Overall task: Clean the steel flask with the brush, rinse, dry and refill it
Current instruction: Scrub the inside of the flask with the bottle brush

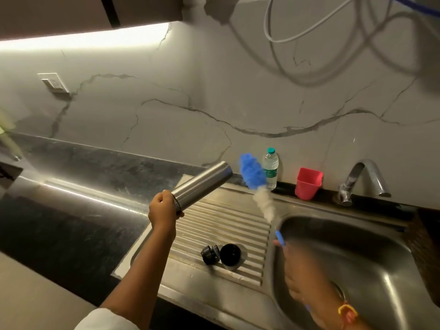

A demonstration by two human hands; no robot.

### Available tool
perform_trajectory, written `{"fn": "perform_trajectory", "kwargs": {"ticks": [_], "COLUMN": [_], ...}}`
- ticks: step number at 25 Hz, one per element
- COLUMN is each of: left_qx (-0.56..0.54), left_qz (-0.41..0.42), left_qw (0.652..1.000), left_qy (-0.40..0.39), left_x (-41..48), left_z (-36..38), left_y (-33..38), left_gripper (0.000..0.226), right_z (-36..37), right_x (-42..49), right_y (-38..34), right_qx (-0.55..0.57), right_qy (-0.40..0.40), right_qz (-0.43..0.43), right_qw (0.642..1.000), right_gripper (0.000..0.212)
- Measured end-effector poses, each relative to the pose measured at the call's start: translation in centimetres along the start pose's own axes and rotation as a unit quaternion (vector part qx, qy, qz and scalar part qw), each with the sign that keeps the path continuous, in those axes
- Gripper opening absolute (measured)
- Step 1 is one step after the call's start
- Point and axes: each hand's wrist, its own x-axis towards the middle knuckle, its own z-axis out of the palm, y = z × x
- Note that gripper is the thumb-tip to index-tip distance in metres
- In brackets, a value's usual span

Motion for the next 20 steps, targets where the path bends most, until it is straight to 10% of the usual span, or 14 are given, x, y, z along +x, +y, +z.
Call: {"fn": "perform_trajectory", "kwargs": {"ticks": [6,20], "left_qx": [0.042,-0.006], "left_qz": [0.06,0.043], "left_qw": [0.994,0.998], "left_qy": [-0.08,-0.042], "left_x": [-1.0,-1.4], "left_z": [1.0,3.5], "left_y": [-0.4,-0.3], "left_gripper": [0.022,0.021], "right_z": [3.6,0.9], "right_x": [2.7,4.3], "right_y": [-1.6,-0.9], "right_qx": [-0.273,-0.341], "right_qy": [0.021,0.067], "right_qz": [-0.197,-0.202], "right_qw": [0.941,0.915], "right_gripper": [0.024,0.027]}}
